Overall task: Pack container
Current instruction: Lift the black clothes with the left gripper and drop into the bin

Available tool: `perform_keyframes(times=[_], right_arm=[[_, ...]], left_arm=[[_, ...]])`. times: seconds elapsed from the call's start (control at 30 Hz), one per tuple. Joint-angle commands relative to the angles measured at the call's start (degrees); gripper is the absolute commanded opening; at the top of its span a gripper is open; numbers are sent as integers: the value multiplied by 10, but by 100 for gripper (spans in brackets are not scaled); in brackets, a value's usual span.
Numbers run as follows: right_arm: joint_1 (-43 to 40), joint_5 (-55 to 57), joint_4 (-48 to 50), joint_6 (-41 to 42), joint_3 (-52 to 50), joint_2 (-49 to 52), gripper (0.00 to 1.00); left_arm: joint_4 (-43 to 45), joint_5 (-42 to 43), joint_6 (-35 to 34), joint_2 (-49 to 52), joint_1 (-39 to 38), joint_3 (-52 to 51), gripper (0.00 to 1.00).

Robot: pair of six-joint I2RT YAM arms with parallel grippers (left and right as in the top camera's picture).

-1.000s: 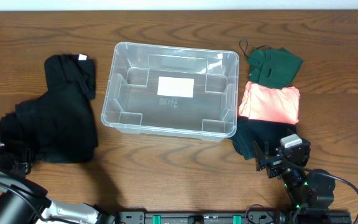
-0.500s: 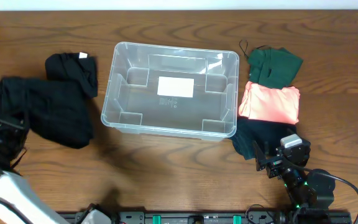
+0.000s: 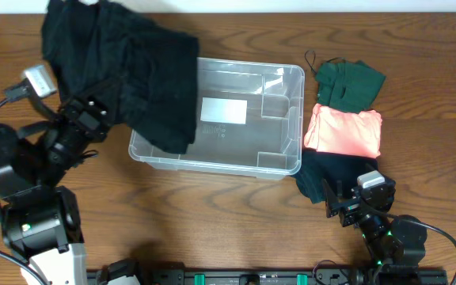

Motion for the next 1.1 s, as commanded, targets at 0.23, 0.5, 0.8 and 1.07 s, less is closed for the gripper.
perform_keyframes(times=[0.23, 0.5, 0.8, 1.07], right_arm=[[6, 2, 0, 4, -2, -4, 99], [6, 2, 0, 4, -2, -4, 99], [6, 2, 0, 3, -2, -4, 99], [6, 2, -1, 4, -2, -4, 99]], left_arm=[[12, -304, -29, 54, -258, -4, 6], [70, -426, -69, 223, -432, -8, 6], [35, -464, -112, 330, -470, -8, 6], [-79, -500, -116, 321, -470, -8, 15]])
